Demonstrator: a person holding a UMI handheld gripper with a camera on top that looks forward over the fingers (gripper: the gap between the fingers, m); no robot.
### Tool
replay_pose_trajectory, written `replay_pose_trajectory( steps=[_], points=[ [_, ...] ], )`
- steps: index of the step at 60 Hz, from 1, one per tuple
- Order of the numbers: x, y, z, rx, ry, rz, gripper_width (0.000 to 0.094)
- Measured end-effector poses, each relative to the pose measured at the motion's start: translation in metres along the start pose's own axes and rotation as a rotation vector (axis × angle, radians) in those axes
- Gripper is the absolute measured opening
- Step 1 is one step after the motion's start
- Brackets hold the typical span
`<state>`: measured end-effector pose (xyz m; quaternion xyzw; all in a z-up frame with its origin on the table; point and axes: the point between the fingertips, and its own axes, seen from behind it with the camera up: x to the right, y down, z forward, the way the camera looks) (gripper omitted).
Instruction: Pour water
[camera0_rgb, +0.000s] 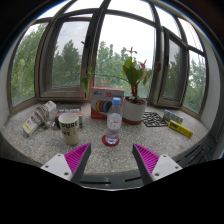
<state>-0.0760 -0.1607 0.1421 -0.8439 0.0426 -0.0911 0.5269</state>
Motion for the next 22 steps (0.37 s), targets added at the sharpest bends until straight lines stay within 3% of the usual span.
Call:
replay_pose_trajectory(
  steps=[22],
  points=[
    [0.007, 0.005, -0.041, 0.029, 0.030, 0.027, 0.0856]
  ],
)
